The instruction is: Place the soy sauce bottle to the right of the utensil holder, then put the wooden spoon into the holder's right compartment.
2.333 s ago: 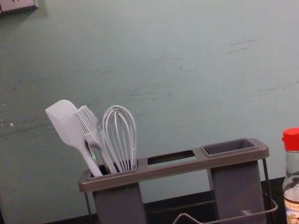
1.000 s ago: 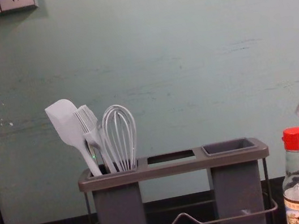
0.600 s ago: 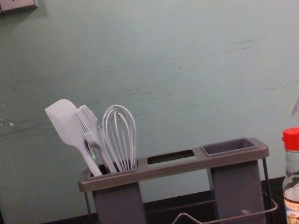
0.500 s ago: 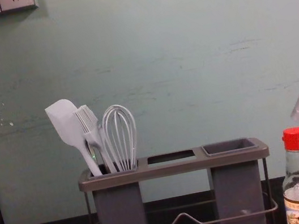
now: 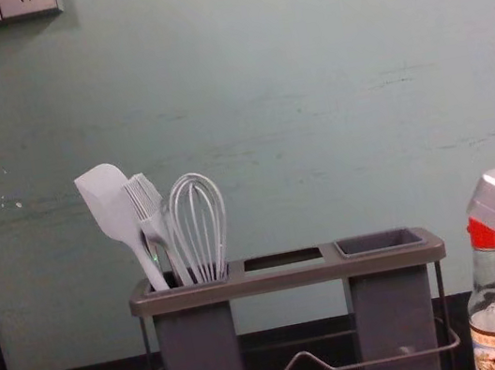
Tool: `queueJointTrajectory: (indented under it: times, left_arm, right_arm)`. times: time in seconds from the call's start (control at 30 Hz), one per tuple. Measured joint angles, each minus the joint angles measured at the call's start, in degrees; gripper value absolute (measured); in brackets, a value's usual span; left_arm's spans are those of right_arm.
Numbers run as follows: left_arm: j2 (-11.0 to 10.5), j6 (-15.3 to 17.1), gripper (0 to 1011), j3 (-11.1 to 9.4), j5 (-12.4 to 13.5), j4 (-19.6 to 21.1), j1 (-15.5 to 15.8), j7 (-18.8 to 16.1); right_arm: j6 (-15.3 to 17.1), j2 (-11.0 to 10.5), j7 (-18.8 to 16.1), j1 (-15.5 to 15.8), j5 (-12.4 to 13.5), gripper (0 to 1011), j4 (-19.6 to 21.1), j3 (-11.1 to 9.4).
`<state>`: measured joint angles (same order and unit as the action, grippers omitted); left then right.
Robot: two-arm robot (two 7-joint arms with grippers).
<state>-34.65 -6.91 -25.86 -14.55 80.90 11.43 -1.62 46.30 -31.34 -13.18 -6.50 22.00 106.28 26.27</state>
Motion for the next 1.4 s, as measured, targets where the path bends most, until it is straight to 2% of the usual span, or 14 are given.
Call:
queueJointTrajectory:
  times: [0.8, 1.23, 1.4]
  left_arm:
    - [0.0, 0.0, 1005, 0.0, 0.0, 0.0, 0.0, 0.0]
    - [0.0, 0.0, 1005, 0.0, 0.0, 0.0, 0.0, 0.0]
    - [0.0, 0.0, 1005, 0.0, 0.0, 0.0, 0.0, 0.0]
  right_arm:
    - [-0.48, 2.36, -1.77, -0.82, -4.11, 1003, -2.43, 0.43]
    - [-0.44, 2.33, -1.74, -0.81, -4.02, 1003, -2.35, 0.43]
    - [-0.41, 2.31, -1.73, -0.78, -3.98, 916, -2.31, 0.4]
